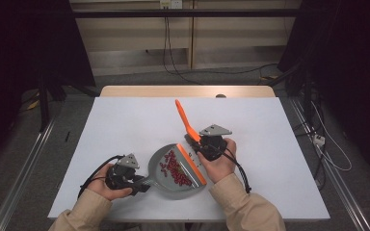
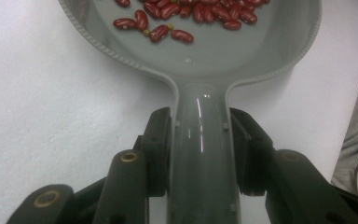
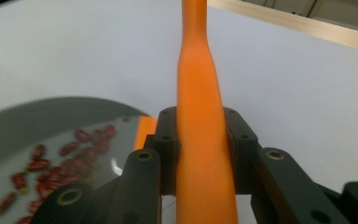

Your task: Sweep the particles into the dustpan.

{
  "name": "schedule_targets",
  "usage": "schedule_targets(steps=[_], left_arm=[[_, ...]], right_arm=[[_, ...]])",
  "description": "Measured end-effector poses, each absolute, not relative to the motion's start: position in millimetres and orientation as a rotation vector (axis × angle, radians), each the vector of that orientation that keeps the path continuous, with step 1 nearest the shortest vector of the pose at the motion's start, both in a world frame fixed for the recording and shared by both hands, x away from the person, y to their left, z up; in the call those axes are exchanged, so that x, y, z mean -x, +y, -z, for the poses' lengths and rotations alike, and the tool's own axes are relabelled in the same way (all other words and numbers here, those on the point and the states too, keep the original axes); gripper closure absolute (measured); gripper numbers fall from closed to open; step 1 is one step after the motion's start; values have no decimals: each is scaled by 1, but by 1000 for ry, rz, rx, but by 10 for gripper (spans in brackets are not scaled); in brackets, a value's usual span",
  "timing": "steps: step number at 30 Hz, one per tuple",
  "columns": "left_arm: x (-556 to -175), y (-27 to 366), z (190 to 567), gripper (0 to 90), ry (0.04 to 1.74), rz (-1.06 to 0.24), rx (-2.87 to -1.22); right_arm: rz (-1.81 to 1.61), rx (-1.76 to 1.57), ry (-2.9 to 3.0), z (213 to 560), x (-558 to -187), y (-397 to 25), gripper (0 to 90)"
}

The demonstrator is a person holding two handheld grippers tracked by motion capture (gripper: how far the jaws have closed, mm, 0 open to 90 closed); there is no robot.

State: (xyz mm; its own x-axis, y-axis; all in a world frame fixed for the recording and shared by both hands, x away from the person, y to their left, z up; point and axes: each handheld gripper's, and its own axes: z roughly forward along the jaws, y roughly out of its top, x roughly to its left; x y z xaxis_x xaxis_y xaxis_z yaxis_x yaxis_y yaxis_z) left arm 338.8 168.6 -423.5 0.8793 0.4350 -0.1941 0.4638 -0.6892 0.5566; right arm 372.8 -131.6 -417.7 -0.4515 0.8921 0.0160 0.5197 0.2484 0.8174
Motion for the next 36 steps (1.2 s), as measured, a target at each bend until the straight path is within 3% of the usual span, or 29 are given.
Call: schedule_targets(steps=[6, 23, 36], left_arm=[[-340, 169, 423, 622, 652, 64, -2427], [-341, 166, 424, 622, 670, 55, -2424], [-342, 172, 422, 621, 699, 39, -2412]], right_arm=[[-1026, -1253, 2076, 430, -375, -134, 713], [-1161, -1179, 2139, 420, -348, -88, 713], [-1074, -1249, 2050, 419, -372, -129, 712]])
